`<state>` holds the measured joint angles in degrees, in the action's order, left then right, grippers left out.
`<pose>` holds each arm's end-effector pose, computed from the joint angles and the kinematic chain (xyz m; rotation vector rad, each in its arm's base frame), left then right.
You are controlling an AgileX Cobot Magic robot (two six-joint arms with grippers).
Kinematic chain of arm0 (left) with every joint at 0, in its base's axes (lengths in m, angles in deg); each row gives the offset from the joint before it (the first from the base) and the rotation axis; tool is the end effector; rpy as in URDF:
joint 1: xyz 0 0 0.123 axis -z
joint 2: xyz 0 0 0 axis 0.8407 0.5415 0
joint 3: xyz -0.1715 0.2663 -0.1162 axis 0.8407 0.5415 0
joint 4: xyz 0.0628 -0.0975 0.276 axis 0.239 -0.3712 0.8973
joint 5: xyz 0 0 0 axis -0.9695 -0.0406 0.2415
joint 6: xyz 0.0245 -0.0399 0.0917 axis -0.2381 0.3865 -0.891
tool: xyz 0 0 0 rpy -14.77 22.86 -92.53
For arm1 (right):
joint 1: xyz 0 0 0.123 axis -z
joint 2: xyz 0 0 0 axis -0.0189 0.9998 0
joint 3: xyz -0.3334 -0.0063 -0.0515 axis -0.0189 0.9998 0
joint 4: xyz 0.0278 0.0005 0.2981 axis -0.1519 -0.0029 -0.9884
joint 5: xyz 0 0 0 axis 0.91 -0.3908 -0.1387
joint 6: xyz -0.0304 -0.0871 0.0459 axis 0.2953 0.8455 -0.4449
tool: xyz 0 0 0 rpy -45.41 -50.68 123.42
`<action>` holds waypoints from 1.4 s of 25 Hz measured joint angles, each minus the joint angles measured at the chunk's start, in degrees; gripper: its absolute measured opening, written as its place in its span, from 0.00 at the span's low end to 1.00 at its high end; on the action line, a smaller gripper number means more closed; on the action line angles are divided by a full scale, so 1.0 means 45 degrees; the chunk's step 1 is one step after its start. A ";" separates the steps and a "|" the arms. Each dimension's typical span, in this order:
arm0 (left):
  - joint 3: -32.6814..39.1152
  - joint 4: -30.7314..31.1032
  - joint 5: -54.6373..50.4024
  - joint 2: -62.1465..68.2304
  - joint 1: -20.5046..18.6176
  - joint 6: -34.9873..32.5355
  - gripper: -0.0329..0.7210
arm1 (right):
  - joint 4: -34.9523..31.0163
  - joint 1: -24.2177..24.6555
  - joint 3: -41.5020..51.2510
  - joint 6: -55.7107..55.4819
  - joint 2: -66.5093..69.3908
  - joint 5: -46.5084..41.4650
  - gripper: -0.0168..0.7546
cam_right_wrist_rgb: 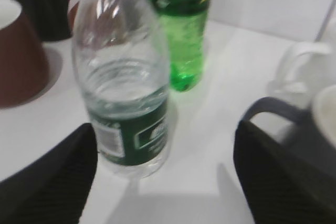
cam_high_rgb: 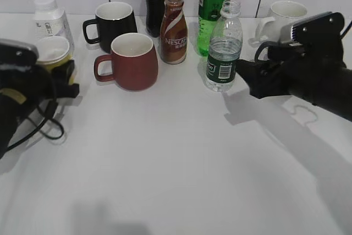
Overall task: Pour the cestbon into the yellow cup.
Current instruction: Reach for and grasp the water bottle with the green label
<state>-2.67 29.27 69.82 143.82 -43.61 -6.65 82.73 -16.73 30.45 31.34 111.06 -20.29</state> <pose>0.3626 -0.0810 0.1007 0.2496 1.7012 -0.0410 0.3103 0.1224 0.1761 -0.4924 1.7729 0.3642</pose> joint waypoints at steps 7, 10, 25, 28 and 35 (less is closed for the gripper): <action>0.1747 0.0405 0.0445 -0.0819 0.0000 -0.0011 0.60 | 0.0644 0.0000 -0.0008 -0.0183 0.1190 0.1167 0.84; 0.2352 0.1129 0.0476 -0.1203 0.0012 -0.0011 0.60 | 0.0936 0.0000 -0.0051 -0.0183 0.1692 0.2030 0.84; 0.3197 0.4012 0.0161 -0.2565 0.0012 0.1695 0.60 | 0.1679 0.0000 -0.2166 -0.0575 0.3460 0.2098 0.85; 0.3197 0.4451 0.0161 -0.2721 0.0012 0.1962 0.60 | 0.1778 0.0000 -0.2546 -0.0953 0.3876 0.2084 0.87; 0.3197 0.6307 0.0161 -0.2742 0.0012 0.2489 0.60 | 0.1934 0.0000 -0.3494 -0.1240 0.4706 0.2047 0.86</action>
<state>11.72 57.65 70.55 131.48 -43.56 4.55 91.43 -16.73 14.73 25.76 132.23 -11.07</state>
